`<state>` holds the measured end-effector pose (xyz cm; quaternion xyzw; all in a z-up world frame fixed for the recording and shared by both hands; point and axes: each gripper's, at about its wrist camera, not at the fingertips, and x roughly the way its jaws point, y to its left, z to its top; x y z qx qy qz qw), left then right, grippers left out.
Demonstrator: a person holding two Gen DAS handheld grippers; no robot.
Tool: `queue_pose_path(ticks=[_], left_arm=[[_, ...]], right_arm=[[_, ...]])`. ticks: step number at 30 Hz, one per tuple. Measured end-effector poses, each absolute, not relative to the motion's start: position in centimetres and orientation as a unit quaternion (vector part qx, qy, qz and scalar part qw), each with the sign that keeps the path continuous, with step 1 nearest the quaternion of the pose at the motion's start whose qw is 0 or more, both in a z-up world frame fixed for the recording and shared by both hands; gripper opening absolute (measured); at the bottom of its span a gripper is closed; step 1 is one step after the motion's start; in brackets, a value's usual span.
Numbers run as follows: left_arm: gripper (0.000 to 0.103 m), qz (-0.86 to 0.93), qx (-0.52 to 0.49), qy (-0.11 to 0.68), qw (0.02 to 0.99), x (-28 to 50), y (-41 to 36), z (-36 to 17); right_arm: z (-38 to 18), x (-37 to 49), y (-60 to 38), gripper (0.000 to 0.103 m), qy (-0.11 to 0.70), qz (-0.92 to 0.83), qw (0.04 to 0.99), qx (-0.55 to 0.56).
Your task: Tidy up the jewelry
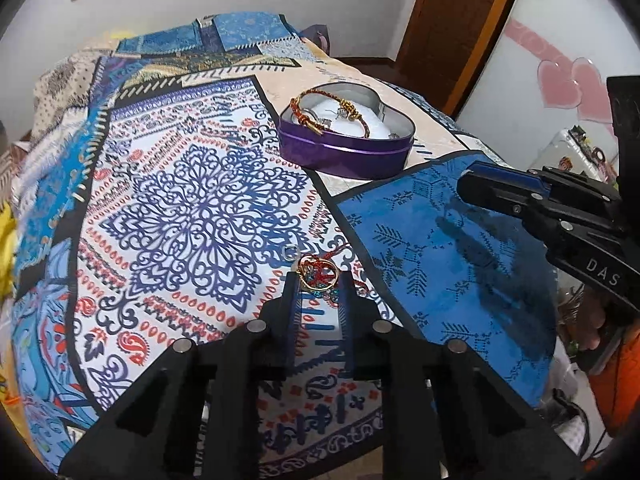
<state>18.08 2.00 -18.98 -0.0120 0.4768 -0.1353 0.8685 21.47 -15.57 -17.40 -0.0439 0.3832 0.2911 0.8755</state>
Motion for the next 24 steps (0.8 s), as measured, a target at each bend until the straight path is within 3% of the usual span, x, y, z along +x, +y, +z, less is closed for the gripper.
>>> queue_pose_path(ticks=[16, 19, 24], left_arm=[[0.017, -0.133, -0.006, 0.433, 0.891, 17.6, 2.3, -15.6], [0.004, -0.137, -0.005, 0.429, 0.893, 18.1, 2.1, -15.0], [0.004, -0.14, -0.007, 0.414, 0.899, 19.2, 1.8, -13.8]], right_arm=[[-17.1, 21.6, -15.2, 0.017, 0.378, 0.294, 0.877, -0.042], [-16.7, 22.0, -15.2, 0.017, 0.373, 0.293, 0.879, -0.038], [-16.0, 22.7, -15.1, 0.017, 0.363, 0.292, 0.884, -0.034]])
